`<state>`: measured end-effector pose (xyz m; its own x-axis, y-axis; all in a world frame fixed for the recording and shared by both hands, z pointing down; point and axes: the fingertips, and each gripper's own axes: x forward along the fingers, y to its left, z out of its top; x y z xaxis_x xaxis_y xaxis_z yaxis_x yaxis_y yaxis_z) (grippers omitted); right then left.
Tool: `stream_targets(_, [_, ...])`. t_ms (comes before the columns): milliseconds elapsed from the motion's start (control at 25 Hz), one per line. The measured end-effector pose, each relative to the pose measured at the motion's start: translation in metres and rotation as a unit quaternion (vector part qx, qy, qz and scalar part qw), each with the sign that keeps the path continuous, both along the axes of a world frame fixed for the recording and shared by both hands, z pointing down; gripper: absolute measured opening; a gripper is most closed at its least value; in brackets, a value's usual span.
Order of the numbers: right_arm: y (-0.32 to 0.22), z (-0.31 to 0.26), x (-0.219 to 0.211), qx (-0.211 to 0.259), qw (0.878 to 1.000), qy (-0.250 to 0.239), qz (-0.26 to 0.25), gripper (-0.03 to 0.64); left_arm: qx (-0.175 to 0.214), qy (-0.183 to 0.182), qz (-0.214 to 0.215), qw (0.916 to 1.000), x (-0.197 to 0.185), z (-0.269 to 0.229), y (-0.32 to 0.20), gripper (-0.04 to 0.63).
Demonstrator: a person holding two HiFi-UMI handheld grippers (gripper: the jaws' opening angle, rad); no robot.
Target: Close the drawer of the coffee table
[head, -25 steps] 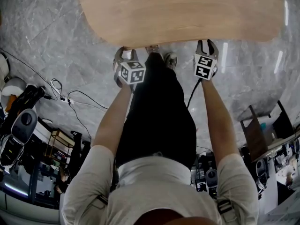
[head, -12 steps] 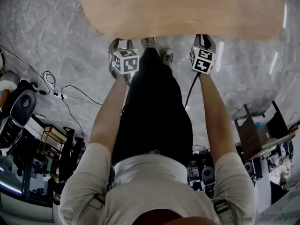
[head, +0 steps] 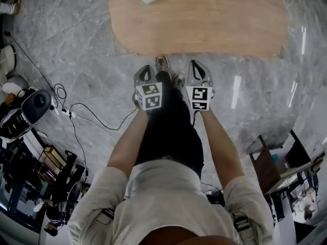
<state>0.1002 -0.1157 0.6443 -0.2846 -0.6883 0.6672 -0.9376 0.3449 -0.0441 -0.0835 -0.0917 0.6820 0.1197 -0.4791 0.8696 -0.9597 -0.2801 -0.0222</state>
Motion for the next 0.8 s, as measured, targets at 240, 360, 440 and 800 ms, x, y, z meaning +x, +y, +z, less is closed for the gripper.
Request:
stream_targets(240, [-0.018, -0.15, 0.002, 0.118, 0.992, 0.027, -0.047, 0.006, 0.089, 0.065, -0.046, 0.9929, 0.038, -0.126, -0.015, 0.021])
stream_targets(360, [-0.017, -0.219, 0.016, 0.163, 0.986, 0.03, -0.036, 0.006, 0.128, 0.107, -0.079, 0.9828, 0.05, -0.189, -0.017, 0.021])
stream_targets(440, [-0.015, -0.259, 0.025, 0.194, 0.98, 0.022, -0.024, 0.006, 0.168, 0.124, -0.074, 0.9751, 0.061, -0.229, -0.025, 0.021])
stream_targets(800, [0.014, -0.381, 0.042, 0.288, 0.957, 0.006, 0.027, 0.006, 0.315, 0.12, 0.016, 0.9414, 0.098, -0.377, -0.034, 0.02])
